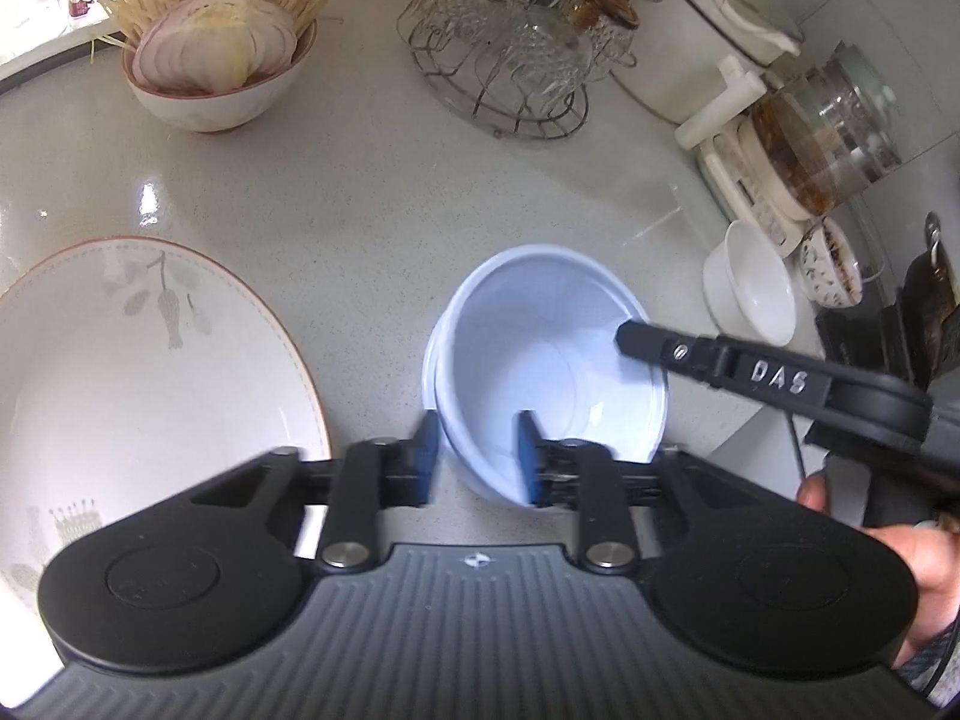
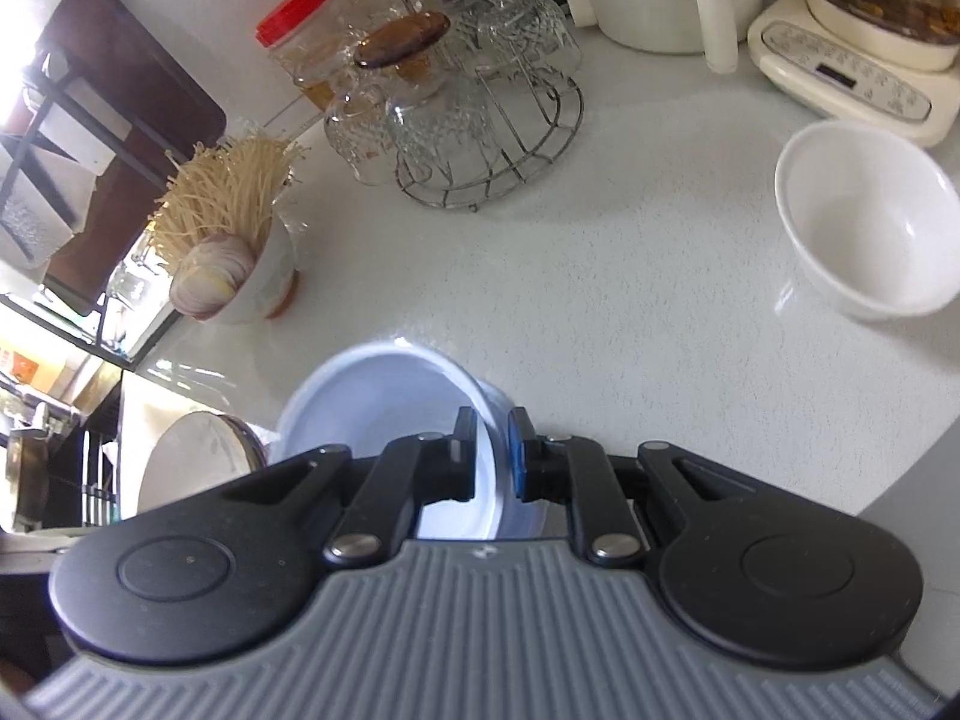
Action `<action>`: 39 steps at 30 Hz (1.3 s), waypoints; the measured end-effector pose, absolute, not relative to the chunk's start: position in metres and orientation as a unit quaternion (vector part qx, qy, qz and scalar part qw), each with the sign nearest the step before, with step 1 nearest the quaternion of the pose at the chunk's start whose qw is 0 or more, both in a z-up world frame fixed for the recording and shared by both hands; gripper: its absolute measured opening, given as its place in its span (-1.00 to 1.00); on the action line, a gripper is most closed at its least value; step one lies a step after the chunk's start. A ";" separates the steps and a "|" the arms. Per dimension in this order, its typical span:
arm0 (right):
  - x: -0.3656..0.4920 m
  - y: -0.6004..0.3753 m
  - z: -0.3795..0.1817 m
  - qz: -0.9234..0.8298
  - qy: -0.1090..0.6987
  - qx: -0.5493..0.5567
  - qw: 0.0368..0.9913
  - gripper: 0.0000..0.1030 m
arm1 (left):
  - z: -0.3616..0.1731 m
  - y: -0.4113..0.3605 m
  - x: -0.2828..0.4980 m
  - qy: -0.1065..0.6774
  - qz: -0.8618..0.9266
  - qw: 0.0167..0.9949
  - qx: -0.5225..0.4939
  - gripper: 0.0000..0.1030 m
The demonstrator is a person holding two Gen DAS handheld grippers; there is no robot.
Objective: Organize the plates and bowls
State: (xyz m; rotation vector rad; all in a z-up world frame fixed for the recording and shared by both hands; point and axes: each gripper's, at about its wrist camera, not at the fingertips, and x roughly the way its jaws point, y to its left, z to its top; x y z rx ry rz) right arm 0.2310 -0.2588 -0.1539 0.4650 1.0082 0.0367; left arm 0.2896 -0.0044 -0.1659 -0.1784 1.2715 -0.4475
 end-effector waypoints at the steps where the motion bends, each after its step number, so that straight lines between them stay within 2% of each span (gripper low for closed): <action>1: 0.232 -0.260 -0.153 0.019 0.480 0.220 0.849 -0.70 | -0.165 -0.005 0.289 0.586 -0.205 0.780 -0.078 -0.08; 10: 0.230 -0.261 -0.145 0.014 0.479 0.225 0.848 -0.68 | -0.146 -0.002 0.290 0.558 -0.213 0.799 -0.071 -0.06; 11: 0.229 -0.261 -0.143 0.013 0.478 0.224 0.849 -0.60 | -0.143 -0.001 0.290 0.554 -0.213 0.802 -0.068 -0.06; 12: 0.229 -0.260 -0.142 0.011 0.476 0.224 0.851 -0.43 | -0.139 -0.001 0.290 0.549 -0.214 0.805 -0.066 -0.06; 13: 0.228 -0.260 -0.140 0.011 0.471 0.227 0.852 -0.08 | -0.135 0.000 0.289 0.544 -0.216 0.808 -0.065 -0.06; 14: 0.227 -0.260 -0.138 0.012 0.467 0.228 0.854 -0.03 | -0.132 0.000 0.289 0.539 -0.218 0.811 -0.064 -0.06; 39: 0.183 -0.239 -0.033 0.022 0.341 0.198 0.919 -0.02 | -0.042 0.014 0.256 0.427 -0.269 0.862 -0.037 -0.06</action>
